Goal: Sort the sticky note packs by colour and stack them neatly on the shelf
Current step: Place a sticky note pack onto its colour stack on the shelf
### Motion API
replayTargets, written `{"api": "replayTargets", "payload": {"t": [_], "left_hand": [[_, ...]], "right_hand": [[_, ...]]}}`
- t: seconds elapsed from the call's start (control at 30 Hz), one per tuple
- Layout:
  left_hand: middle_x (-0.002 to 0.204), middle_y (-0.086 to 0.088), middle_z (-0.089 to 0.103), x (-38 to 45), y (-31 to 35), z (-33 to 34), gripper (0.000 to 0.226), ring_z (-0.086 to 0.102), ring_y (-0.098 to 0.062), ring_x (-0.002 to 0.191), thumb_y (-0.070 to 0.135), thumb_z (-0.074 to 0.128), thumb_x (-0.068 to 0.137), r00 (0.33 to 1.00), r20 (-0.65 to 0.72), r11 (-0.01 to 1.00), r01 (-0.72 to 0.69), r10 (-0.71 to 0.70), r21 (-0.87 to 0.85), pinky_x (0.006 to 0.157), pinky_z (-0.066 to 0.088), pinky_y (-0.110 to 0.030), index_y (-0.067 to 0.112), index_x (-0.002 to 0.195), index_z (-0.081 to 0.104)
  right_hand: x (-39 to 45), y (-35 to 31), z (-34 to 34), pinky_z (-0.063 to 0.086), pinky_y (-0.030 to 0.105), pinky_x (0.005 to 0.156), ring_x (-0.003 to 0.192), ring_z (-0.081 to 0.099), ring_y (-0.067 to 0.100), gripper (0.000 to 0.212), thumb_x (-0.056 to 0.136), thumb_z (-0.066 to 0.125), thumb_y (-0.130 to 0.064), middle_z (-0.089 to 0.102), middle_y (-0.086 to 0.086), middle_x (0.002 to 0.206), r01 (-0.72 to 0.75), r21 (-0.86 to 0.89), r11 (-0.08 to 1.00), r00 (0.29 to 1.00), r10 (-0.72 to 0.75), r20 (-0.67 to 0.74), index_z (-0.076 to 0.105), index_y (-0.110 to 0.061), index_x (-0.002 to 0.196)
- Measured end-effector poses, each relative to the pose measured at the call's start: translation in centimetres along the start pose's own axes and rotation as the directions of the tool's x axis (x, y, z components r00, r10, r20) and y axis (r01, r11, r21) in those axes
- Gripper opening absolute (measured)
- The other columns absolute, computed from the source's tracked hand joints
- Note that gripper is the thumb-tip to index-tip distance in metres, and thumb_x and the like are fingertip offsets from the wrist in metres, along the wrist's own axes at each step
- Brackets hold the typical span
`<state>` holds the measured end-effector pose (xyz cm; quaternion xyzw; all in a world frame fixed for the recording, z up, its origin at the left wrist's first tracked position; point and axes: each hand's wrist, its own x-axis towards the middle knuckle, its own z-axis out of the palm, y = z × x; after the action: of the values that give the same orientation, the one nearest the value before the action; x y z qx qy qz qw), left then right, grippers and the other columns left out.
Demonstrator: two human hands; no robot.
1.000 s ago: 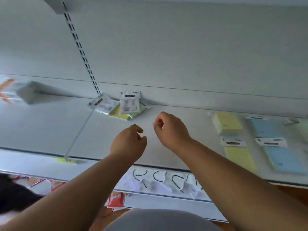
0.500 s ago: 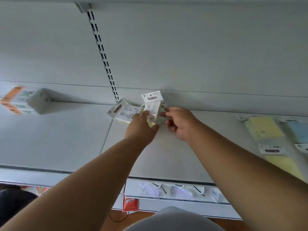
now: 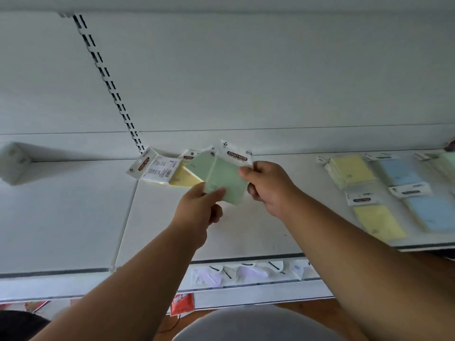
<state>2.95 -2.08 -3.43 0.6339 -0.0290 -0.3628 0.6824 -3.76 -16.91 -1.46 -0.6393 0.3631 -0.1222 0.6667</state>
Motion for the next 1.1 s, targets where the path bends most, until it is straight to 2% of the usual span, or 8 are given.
{"api": "replayTargets", "payload": {"t": [0.13, 0.27, 0.4, 0.53, 0.7, 0.83, 0.93, 1.1], "left_hand": [[0.058, -0.009, 0.051, -0.7, -1.7, 3.5, 0.024, 0.037, -0.018, 0.043, 0.020, 0.064, 0.086, 0.997, 0.040, 0.936, -0.080, 0.070, 0.342, 0.043, 0.028, -0.020, 0.004, 0.070, 0.058], [0.063, -0.004, 0.058, -1.9, -2.8, 9.1, 0.020, 0.052, -0.017, 0.051, 0.031, 0.062, 0.087, 0.973, 0.171, 0.772, -0.225, 0.152, 0.594, 0.053, 0.041, -0.027, 0.012, 0.082, 0.065], [0.079, 0.009, 0.071, -3.3, -4.0, 16.0, 0.013, 0.065, -0.015, 0.068, 0.024, 0.058, 0.087, 0.945, 0.273, 0.707, -0.318, 0.180, 0.632, 0.068, 0.053, -0.032, 0.030, 0.098, 0.064], [0.079, 0.012, 0.070, -4.9, -5.8, 23.9, 0.010, 0.064, -0.012, 0.069, 0.023, 0.059, 0.086, 0.917, 0.366, 0.624, -0.380, 0.159, 0.682, 0.069, 0.053, -0.029, 0.031, 0.090, 0.062], [0.077, 0.016, 0.067, -6.9, -8.6, 36.1, 0.009, 0.063, -0.008, 0.073, 0.026, 0.062, 0.080, 0.912, 0.375, 0.558, -0.401, 0.168, 0.726, 0.063, 0.044, -0.022, 0.031, 0.085, 0.068], [0.100, 0.009, 0.068, -7.7, -11.5, 45.3, 0.019, 0.063, -0.016, 0.097, 0.032, 0.059, 0.087, 0.905, 0.392, 0.450, -0.422, 0.162, 0.787, 0.073, 0.043, -0.020, 0.026, 0.103, 0.067], [0.108, 0.002, 0.069, -7.6, -12.8, 50.3, 0.027, 0.064, -0.022, 0.100, 0.031, 0.060, 0.086, 0.927, 0.340, 0.424, -0.375, 0.158, 0.824, 0.083, 0.051, -0.028, 0.023, 0.112, 0.062], [0.111, -0.005, 0.066, -7.2, -14.0, 53.5, 0.031, 0.063, -0.027, 0.098, 0.028, 0.061, 0.084, 0.948, 0.286, 0.266, -0.314, 0.138, 0.912, 0.076, 0.052, -0.031, 0.018, 0.113, 0.059]], "right_hand": [[-1.7, 1.6, -5.4, 0.031, 0.027, 0.048, 0.044, 0.036, 0.017, 0.022, 0.086, 0.068, -0.021, 0.044, 0.003, 0.055, 0.040, -0.159, 0.986, 0.989, -0.061, -0.133, 0.062, -0.001, 0.083], [-3.4, 2.7, -11.4, 0.037, 0.029, 0.054, 0.047, 0.042, 0.014, 0.026, 0.079, 0.075, -0.028, 0.050, -0.006, 0.053, 0.062, -0.259, 0.964, 0.933, -0.148, -0.327, 0.056, -0.017, 0.065], [-5.2, 3.2, -18.7, 0.045, 0.033, 0.059, 0.058, 0.052, 0.016, 0.023, 0.079, 0.076, -0.030, 0.061, -0.003, 0.067, 0.049, -0.342, 0.938, 0.881, -0.202, -0.427, 0.060, -0.016, 0.072], [-6.8, 4.0, -27.1, 0.052, 0.034, 0.072, 0.082, 0.063, 0.021, 0.018, 0.087, 0.066, -0.031, 0.068, 0.000, 0.090, 0.006, -0.487, 0.873, 0.859, -0.255, -0.445, 0.066, -0.014, 0.096], [-8.1, 5.5, -39.9, 0.055, 0.046, 0.079, 0.085, 0.065, 0.027, 0.021, 0.089, 0.061, -0.029, 0.070, 0.005, 0.093, -0.067, -0.558, 0.827, 0.855, -0.240, -0.459, 0.068, -0.013, 0.099], [-8.4, 4.7, -48.7, 0.047, 0.028, 0.068, 0.082, 0.063, 0.019, 0.016, 0.090, 0.063, -0.026, 0.067, -0.001, 0.090, -0.103, -0.634, 0.767, 0.879, -0.228, -0.418, 0.069, -0.013, 0.098], [-7.1, 4.5, -53.1, 0.040, 0.024, 0.058, 0.081, 0.060, 0.018, 0.012, 0.090, 0.062, -0.027, 0.068, 0.001, 0.094, -0.146, -0.712, 0.687, 0.902, -0.204, -0.381, 0.067, -0.016, 0.094], [-5.1, 5.5, -55.3, 0.050, 0.034, 0.078, 0.096, 0.063, 0.026, 0.022, 0.090, 0.062, -0.027, 0.069, 0.009, 0.107, -0.165, -0.785, 0.597, 0.942, -0.140, -0.304, 0.067, -0.011, 0.104]]}}
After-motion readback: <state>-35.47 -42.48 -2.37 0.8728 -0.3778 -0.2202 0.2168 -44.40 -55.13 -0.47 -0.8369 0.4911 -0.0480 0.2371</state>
